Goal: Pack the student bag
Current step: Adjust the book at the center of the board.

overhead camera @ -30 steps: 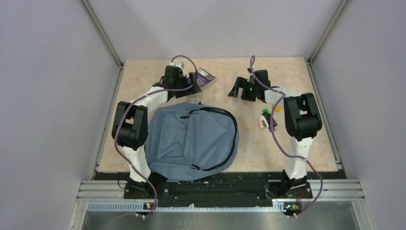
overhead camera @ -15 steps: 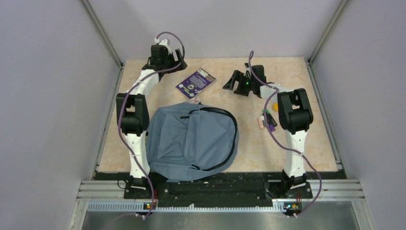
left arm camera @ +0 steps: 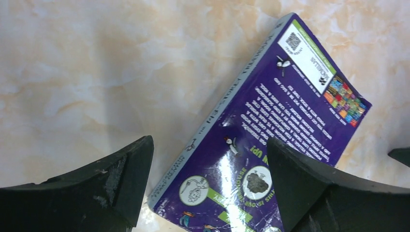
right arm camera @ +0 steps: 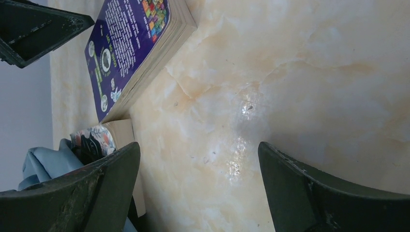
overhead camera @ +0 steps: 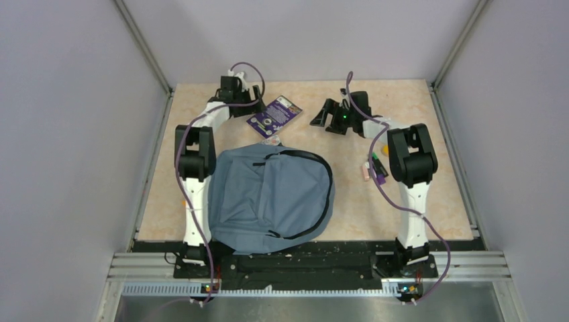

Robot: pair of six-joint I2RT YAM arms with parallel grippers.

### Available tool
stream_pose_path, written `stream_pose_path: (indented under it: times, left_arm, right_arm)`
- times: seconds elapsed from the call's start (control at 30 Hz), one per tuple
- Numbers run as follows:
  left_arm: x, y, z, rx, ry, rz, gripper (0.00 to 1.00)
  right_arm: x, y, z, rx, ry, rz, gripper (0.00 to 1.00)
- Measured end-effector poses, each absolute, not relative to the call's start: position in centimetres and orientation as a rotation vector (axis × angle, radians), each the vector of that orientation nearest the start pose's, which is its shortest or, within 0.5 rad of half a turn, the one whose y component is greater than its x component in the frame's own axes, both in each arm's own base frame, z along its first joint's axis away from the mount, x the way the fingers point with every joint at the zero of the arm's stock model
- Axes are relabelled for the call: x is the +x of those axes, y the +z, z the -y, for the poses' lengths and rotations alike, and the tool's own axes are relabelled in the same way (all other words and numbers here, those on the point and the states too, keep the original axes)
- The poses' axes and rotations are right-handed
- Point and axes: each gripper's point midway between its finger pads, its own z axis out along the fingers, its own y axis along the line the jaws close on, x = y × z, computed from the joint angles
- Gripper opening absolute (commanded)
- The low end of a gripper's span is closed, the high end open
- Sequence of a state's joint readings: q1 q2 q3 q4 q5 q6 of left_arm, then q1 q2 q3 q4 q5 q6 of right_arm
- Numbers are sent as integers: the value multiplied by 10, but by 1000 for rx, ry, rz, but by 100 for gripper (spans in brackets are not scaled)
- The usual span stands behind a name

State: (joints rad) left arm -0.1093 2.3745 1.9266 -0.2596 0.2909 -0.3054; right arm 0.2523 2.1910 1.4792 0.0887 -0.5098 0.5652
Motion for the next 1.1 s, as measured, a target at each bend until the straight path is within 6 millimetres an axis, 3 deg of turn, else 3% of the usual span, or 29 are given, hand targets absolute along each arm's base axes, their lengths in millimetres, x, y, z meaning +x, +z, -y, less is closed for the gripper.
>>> stream_pose_path:
  times: [0.37,0.6,0.93,1.1]
  left_arm:
    - [583,54,155,14,-590,-2296,90]
    - [547,55,167,0,-617,-2314,90]
    - [496,77,244,60,-814,-2346,90]
    - [502,93,242,77,-786,-2316,91]
  right_arm:
    - [502,57,-239,39,1011,-2273,90]
    - [484,57,-229,65,995,-2292,90]
    - [470,57,-217,137,992,-2289,90]
    - [468,57,-216,185,1009,-2274,90]
